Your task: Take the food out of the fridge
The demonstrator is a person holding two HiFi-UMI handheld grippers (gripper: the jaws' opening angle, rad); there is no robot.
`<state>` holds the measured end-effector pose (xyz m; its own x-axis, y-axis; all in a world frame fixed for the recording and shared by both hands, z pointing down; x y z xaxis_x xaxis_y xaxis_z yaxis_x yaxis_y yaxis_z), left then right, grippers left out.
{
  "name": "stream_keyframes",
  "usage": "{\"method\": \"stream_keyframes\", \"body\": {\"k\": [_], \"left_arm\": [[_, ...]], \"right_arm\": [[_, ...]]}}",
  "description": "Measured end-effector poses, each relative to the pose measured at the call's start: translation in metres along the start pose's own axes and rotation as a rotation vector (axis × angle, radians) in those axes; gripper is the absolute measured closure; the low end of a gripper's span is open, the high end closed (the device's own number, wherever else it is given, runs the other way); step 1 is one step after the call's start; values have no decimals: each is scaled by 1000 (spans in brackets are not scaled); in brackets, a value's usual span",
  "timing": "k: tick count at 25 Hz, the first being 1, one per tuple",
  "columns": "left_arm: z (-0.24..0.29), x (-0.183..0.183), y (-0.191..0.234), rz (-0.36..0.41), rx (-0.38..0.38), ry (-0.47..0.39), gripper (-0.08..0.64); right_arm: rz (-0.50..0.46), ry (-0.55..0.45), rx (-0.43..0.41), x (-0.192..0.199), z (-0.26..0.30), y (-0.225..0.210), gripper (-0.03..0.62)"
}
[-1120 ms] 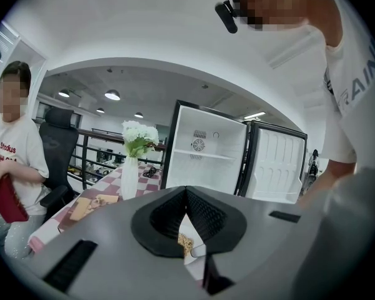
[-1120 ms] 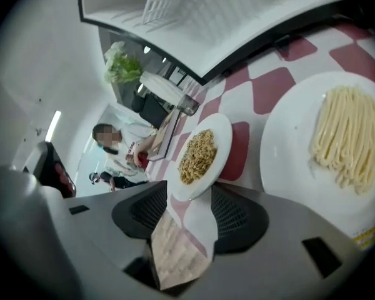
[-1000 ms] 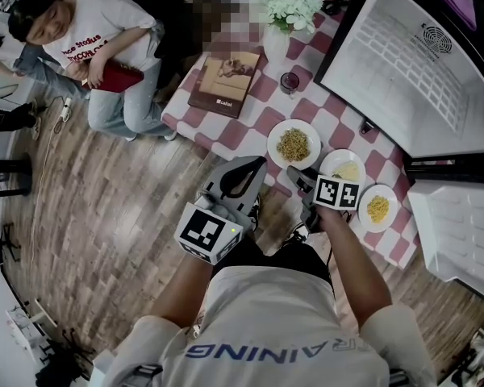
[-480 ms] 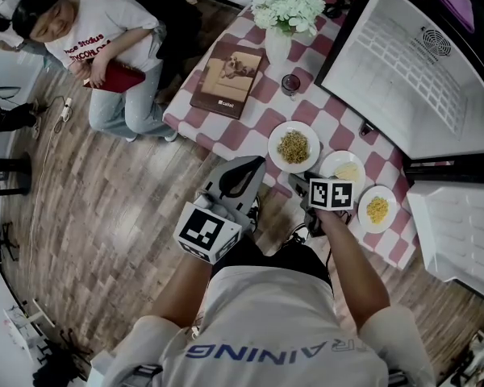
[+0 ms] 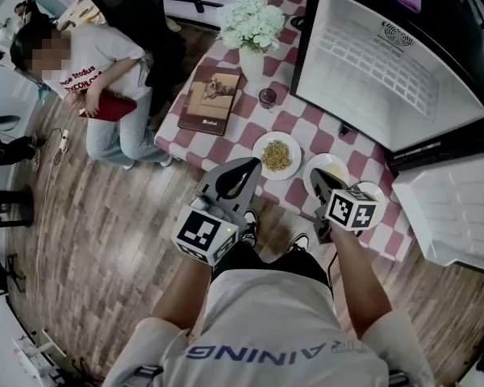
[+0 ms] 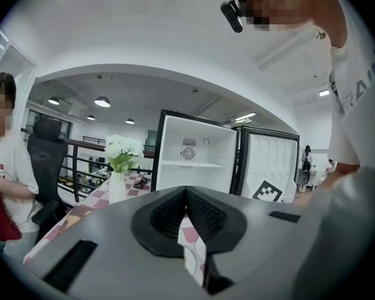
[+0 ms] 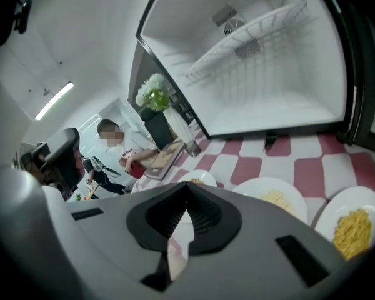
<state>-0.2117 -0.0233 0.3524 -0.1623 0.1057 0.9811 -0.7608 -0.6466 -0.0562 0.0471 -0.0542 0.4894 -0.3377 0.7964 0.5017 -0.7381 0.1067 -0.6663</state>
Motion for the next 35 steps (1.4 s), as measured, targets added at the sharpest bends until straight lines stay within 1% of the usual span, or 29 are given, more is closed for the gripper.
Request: {"method": "stream_keyframes", "body": {"k": [7,10,17,21,23,26,29,35], "left_arm": [[22,-31,-18,60,74,-54,552],[32,-45,-28,81,111,-79,552],[49,-76,-45,125,188,-148,552],[53,-89,-48,141,209,-178,552],[53,-94,-49,147,216,-190,552],[54,-100,-49,152,220,-203,552],[54,-102,-49,153,223,-209,552],[55,-103,-50,157,232,-214,552]], "right_arm": [[-119,-275,-35,-39,-74,18,572],[-173,-376,-36,-52,-108,29,572],[-244,-570,-33,-74,-173,52,572],[-266,-659,-33,-83,-201,64,572],[-293,-702,-23,-86,-211,69,572],[-336,-744,12,-90,-221,73,572],[-343,-746,35,-91,-224,75,572],[-346,-740,29,-90,-223,76,572]]}}
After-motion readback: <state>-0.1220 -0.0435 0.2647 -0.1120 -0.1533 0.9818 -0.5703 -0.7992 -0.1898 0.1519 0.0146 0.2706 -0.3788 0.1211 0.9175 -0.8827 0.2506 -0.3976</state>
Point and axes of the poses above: the fingertips, and each gripper's own axes: z forward along the fingers, y to its left, x out of its underside, the point moved 10 cm from there along -z, backward along the fingers, and after that the axes turned 10 degrees about z, right-handed, at the moved point
